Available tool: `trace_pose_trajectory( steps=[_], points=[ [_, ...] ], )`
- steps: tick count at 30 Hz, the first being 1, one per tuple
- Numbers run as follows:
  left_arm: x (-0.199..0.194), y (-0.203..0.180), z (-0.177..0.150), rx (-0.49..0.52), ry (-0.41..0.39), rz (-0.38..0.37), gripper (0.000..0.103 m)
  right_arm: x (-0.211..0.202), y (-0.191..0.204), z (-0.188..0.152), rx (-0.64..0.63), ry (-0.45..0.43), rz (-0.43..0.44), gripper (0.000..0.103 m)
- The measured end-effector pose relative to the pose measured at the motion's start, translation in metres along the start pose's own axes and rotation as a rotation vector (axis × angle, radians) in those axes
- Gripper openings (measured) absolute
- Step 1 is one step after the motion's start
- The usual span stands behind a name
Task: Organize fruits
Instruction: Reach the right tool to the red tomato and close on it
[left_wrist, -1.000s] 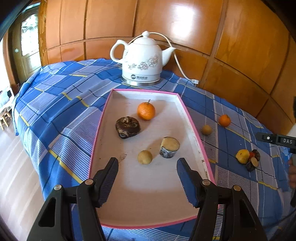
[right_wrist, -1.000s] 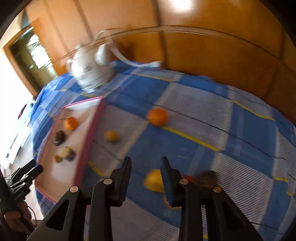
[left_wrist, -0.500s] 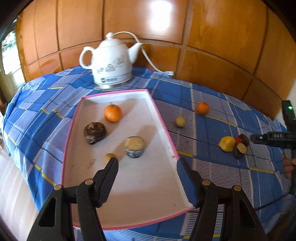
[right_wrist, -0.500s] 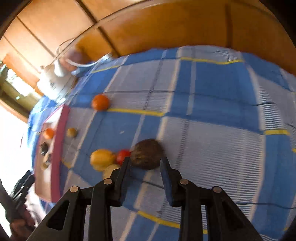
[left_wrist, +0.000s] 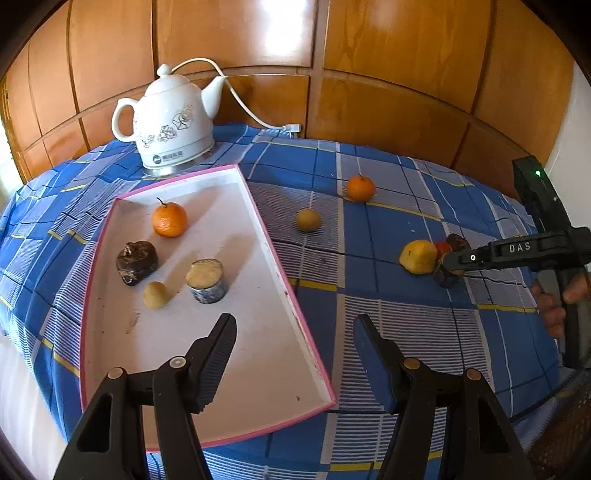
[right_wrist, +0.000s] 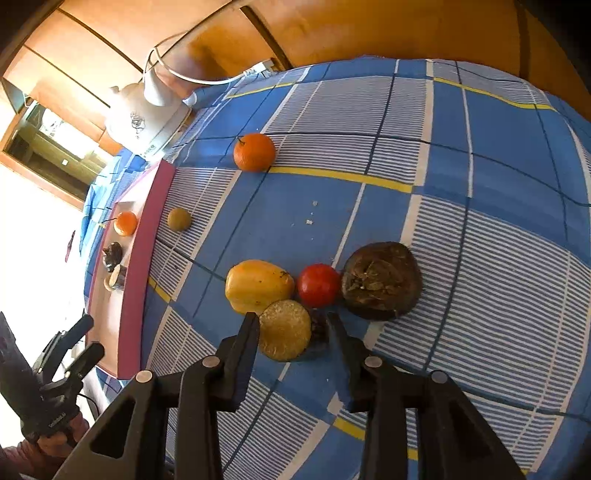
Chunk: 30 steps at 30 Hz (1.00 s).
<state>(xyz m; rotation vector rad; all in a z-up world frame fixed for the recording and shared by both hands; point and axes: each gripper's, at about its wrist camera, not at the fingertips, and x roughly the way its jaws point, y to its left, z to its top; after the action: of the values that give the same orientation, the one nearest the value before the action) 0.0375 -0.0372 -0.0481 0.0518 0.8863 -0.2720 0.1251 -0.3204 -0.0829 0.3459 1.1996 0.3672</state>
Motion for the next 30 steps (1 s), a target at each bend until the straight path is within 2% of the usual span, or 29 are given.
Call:
trace_pose_trajectory(
  steps=[4, 7, 10, 13, 22, 26, 30],
  points=[
    [0.002, -0.004, -0.001, 0.007, 0.005, -0.009, 0.066, 0.006, 0.006, -0.001, -0.025, 0.055, 0.083, 0.039],
    [0.003, -0.007, 0.001, 0.013, 0.006, -0.014, 0.066, 0.015, 0.026, -0.009, -0.109, 0.122, 0.124, 0.039],
    [0.004, -0.009, 0.001, 0.019, 0.01, -0.015, 0.066, 0.018, 0.037, -0.014, -0.157, 0.149, 0.137, 0.039],
    [0.005, -0.011, 0.001, 0.019, 0.013, -0.015, 0.066, 0.013, 0.036, -0.014, -0.157, 0.14, 0.14, 0.039],
    [0.011, -0.019, 0.01, 0.042, 0.016, -0.013, 0.066, -0.002, 0.016, -0.006, -0.071, 0.074, 0.075, 0.039],
    [0.015, -0.021, 0.016, 0.045, 0.016, -0.012, 0.066, 0.0, 0.0, -0.003, 0.017, 0.06, 0.033, 0.037],
    [0.019, -0.024, 0.017, 0.049, 0.025, -0.018, 0.066, 0.0, -0.021, -0.002, 0.134, 0.026, 0.043, 0.037]
  ],
)
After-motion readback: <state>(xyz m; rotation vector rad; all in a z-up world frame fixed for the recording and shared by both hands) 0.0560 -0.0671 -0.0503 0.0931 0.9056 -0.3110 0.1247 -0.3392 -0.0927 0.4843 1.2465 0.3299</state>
